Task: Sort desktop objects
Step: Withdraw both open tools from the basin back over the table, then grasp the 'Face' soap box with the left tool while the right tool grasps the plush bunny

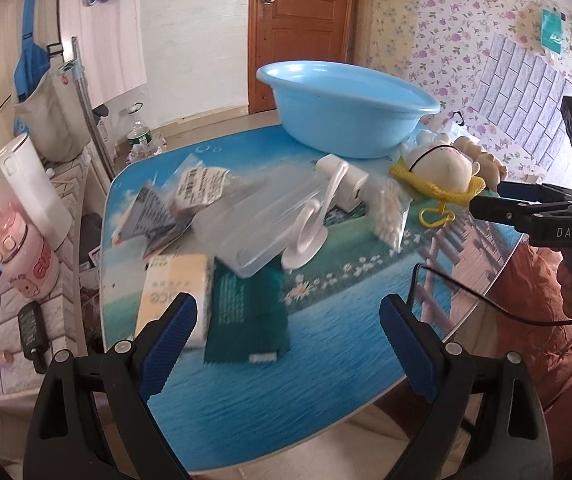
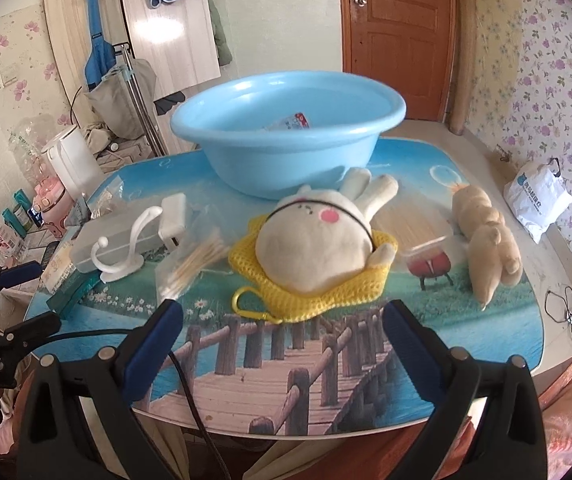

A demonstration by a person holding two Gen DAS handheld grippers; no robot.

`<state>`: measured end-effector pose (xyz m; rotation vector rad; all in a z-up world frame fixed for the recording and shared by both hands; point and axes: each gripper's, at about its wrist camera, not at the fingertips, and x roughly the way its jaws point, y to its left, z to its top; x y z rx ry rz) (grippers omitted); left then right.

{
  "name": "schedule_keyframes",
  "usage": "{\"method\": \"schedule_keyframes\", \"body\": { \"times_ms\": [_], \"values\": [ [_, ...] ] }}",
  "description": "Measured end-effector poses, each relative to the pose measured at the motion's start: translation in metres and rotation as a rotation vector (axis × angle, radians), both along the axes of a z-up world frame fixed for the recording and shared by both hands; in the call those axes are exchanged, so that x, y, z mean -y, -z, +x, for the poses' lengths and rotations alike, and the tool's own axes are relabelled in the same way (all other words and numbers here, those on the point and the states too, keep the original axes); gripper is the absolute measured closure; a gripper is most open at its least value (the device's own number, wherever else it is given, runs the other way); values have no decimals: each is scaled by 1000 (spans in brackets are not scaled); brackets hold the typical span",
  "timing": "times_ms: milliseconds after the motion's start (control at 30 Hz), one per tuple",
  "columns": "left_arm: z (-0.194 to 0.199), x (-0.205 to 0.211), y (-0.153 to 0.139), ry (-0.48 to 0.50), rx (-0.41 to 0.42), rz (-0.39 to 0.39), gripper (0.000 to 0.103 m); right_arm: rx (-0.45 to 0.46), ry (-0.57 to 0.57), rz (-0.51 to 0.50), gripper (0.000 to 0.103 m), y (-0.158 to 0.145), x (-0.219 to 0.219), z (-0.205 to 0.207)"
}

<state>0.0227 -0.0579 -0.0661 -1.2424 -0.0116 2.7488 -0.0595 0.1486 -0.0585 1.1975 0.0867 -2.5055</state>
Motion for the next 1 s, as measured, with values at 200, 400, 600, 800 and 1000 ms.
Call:
{"method": "schedule_keyframes", "body": {
  "times_ms": [200,400,600,800,1000],
  "values": [
    [14,20,4,-33,13,34,10,-4,-5,38,3,0,4,2],
    [20,35,1,-73,-3,26,10,5,6,26,3,0,3,-1],
    [18,42,3,-82,4,28,10,0,-8,34,3,-1,8,-2],
    [17,44,4,-80,-4,23,10,-7,13,28,3,-4,2,-3],
    [16,48,5,-80,-3,28,10,1,20,26,3,-2,0,-5]
  ]
}}
